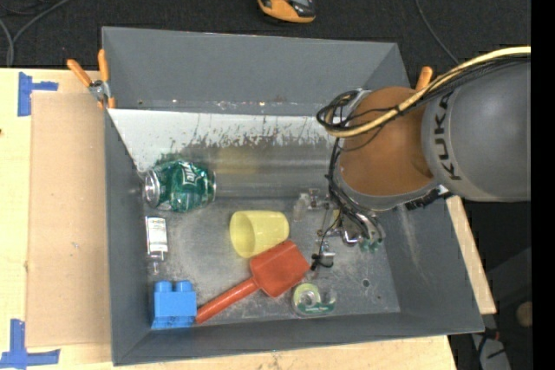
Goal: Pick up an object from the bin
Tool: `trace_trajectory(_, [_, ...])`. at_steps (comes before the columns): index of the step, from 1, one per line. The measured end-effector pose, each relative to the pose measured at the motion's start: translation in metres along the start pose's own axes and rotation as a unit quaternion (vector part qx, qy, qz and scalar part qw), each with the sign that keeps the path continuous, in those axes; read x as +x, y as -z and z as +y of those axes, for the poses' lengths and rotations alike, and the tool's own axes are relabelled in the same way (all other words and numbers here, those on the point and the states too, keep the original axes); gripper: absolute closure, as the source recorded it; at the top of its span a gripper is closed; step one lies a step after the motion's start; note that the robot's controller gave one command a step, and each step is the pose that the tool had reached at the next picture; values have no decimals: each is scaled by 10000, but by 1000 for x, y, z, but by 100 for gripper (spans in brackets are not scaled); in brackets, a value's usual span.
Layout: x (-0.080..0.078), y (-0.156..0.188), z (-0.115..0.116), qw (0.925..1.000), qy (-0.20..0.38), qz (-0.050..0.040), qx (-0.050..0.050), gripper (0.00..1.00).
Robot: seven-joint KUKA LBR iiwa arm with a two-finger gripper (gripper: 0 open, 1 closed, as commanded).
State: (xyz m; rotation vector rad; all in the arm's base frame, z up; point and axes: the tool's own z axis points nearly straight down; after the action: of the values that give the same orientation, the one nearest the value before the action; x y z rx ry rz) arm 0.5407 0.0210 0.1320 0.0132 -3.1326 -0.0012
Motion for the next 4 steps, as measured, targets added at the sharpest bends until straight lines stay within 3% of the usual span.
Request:
trace_trajectory(1, [-2, 4, 0, 10000, -5, -38, 0, 0])
trace_trajectory(2, [33, -64, 76, 9804, 1972, -5, -6, 0])
trace_trajectory(3, [28, -5, 70, 9862, 1654, -53, 15, 0])
trace_trajectory(4, [41, -34, 76, 9666, 2563, 32, -4, 0])
